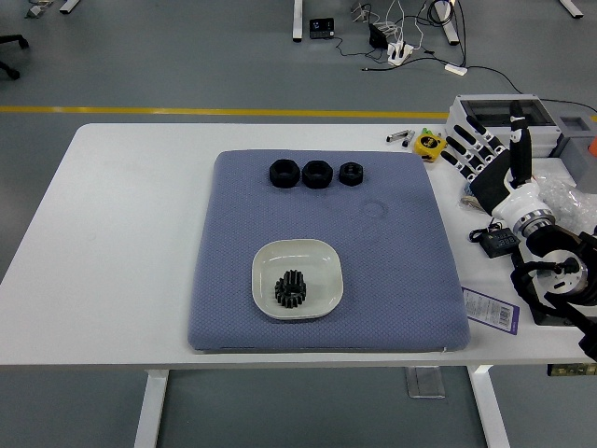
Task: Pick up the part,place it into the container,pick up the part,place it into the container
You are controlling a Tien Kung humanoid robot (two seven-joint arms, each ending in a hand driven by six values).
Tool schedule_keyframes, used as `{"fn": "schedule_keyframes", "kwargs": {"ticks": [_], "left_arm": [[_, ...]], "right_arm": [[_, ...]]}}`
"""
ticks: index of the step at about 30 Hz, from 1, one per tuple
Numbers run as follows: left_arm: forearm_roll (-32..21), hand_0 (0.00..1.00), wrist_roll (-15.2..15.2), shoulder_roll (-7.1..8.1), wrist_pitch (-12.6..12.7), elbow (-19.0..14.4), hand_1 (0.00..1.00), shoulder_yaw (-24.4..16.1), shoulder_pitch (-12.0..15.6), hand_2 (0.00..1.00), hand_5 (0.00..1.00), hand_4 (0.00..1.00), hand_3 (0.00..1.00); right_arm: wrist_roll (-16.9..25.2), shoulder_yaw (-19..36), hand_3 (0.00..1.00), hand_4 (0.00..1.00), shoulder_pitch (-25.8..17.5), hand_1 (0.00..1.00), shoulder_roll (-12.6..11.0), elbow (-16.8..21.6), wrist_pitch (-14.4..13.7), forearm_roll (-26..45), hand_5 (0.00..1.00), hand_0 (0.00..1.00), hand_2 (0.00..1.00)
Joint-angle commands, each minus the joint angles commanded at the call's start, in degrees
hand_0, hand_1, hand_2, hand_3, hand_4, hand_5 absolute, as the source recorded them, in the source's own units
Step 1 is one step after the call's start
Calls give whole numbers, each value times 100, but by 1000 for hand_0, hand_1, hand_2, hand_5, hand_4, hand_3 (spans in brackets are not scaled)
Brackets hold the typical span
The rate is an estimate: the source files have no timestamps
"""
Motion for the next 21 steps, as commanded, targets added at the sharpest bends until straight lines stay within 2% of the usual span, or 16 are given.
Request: {"fn": "schedule_keyframes", "kwargs": {"ticks": [5, 6, 9, 13, 21], "left_arm": [[2, 708, 0, 0, 2, 0, 628, 2, -11, 647, 691, 616, 564], [0, 708, -1, -2, 4, 0, 628, 0, -12, 646, 691, 615, 564], [-5, 708, -2, -7, 8, 0, 628, 4, -15, 646, 691, 615, 564], [-3, 708, 0, -14, 6, 0, 631, 12, -13, 646, 691, 615, 564], [37, 708, 8, -18, 2, 0, 631, -1, 16, 646, 693, 615, 564]], "right_arm": [[-110, -43, 814, 998, 17, 793, -20, -615, 216, 35, 876, 827, 815], [-128, -45, 799, 998, 13, 774, -25, -725, 262, 94, 895, 797, 792], [-224, -1, 799, 998, -15, 774, -56, -950, 401, 241, 895, 797, 792], [-384, 183, 791, 998, -97, 770, -124, -1038, 505, 172, 898, 790, 789], [-891, 839, 793, 998, -341, 772, -240, -926, 380, -282, 894, 792, 798]]}}
